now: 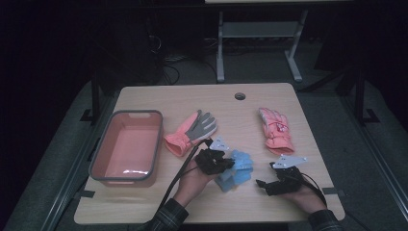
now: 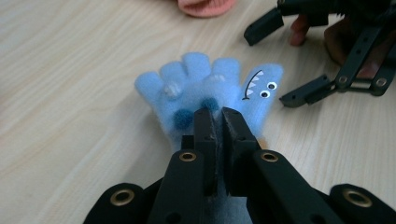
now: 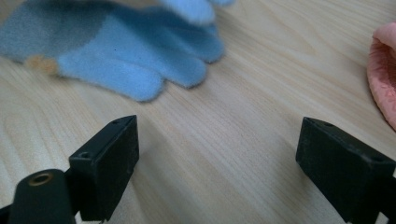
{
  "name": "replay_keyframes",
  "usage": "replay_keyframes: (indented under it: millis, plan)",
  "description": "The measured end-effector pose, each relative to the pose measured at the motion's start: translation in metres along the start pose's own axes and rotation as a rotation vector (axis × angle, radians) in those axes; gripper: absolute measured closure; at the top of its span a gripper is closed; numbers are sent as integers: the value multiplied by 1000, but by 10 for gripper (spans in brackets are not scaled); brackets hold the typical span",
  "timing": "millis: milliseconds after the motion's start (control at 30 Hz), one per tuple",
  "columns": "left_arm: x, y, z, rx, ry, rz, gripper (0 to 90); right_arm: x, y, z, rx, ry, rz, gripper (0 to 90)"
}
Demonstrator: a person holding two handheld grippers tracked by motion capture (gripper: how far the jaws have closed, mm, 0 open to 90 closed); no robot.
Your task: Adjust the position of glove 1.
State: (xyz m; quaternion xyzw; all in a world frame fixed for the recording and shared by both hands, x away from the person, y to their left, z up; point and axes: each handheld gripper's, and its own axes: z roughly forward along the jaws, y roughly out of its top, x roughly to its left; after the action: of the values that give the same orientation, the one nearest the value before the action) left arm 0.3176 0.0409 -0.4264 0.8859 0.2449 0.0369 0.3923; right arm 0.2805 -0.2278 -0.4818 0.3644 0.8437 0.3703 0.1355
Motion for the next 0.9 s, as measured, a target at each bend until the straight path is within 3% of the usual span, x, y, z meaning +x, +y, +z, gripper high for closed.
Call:
replay_keyframes:
  millis: [233, 467, 600, 800, 833, 867, 900]
  plan:
    - [-5, -6, 12, 46, -8, 4, 854, 0, 0, 0, 0, 0, 1, 131]
    - [-10, -12, 20, 115, 5, 49, 847, 0, 0, 0, 0, 0, 0, 131]
    - [-10, -13, 23, 124, 4, 52, 804, 0, 0, 0, 0, 0, 0, 131]
    - [-8, -8, 19, 109, -21, 42, 450, 0, 0, 0, 0, 0, 0, 130]
    - [-9, -7, 18, 104, -22, 42, 450, 0, 0, 0, 0, 1, 0, 130]
    - [-9, -6, 19, 108, -9, 53, 336, 0, 0, 0, 0, 1, 0, 130]
    - [-9, -6, 19, 108, -9, 53, 285, 0, 0, 0, 0, 1, 0, 130]
